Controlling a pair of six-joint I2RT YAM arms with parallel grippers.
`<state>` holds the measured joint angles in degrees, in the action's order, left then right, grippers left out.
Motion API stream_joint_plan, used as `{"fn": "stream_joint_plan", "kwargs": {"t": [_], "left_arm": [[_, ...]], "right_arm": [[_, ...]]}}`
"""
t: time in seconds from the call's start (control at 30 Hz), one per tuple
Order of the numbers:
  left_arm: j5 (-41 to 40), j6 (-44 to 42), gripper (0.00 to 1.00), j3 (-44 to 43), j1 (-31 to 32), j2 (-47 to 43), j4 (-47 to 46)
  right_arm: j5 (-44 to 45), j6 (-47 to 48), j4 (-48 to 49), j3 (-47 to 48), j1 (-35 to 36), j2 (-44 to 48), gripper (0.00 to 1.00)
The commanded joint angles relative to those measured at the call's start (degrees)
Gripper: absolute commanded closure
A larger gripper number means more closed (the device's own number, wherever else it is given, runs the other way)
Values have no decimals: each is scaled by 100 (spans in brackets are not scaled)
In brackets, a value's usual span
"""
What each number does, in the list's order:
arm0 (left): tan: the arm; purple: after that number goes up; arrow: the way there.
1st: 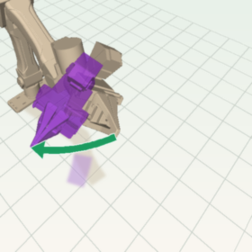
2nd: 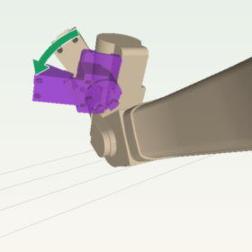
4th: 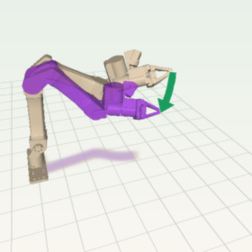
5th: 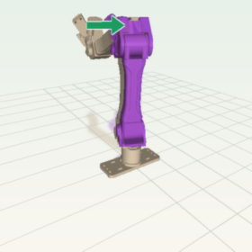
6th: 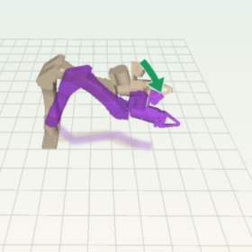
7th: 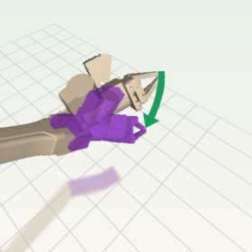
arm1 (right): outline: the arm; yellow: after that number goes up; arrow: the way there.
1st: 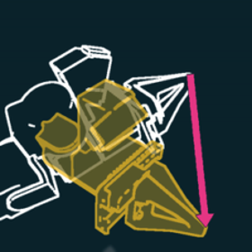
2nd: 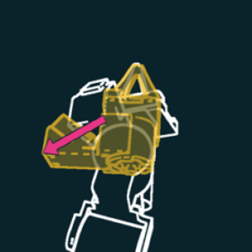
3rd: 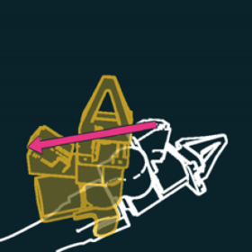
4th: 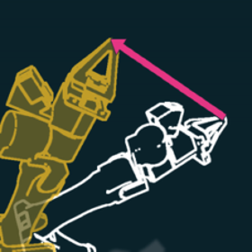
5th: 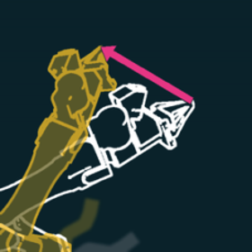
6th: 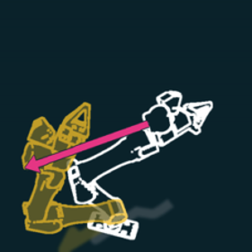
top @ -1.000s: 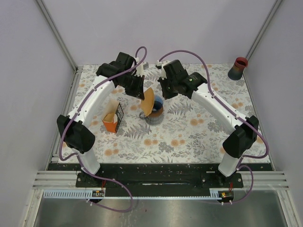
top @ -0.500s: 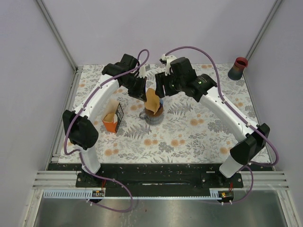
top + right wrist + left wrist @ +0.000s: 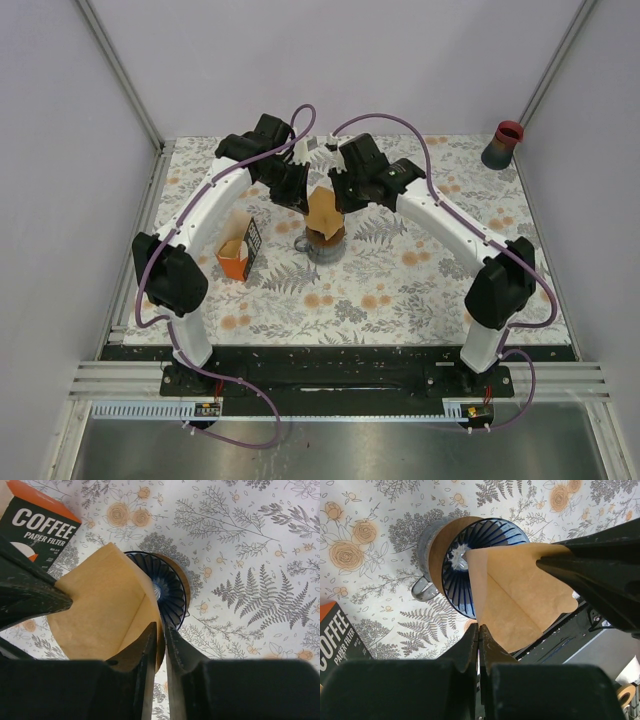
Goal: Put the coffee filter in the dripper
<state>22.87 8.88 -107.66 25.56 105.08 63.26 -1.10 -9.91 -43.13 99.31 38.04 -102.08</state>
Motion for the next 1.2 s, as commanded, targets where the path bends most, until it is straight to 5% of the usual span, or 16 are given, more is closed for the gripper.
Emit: {"fn": "stream_joint_plan", "kwargs": {"t": [0.0, 0.33, 0.73, 0.9, 0.97, 1.03, 1.17], "left_arm": [[-169, -159, 100, -177, 28, 65, -95], [-283, -264, 100, -212, 28, 303, -104], [-371, -335, 100, -247, 19, 294, -95], [-336, -344, 100, -256, 28, 294, -95], [-310, -335, 100, -256, 28, 294, -95], [-301, -326, 100, -265, 28, 303, -95], [-301, -326, 100, -291, 28, 338, -95]], "right_arm": [[339, 104, 16, 80, 2, -75, 82], [383, 183, -2, 282, 10, -426, 81], [497, 543, -195, 765, 1, -58, 36], [155, 631, -11, 871, 1, 241, 30], [-55, 657, 181, 758, 10, 408, 34], [-301, 701, 541, 469, 36, 627, 56], [-846, 710, 1333, -271, 168, 944, 82]]}}
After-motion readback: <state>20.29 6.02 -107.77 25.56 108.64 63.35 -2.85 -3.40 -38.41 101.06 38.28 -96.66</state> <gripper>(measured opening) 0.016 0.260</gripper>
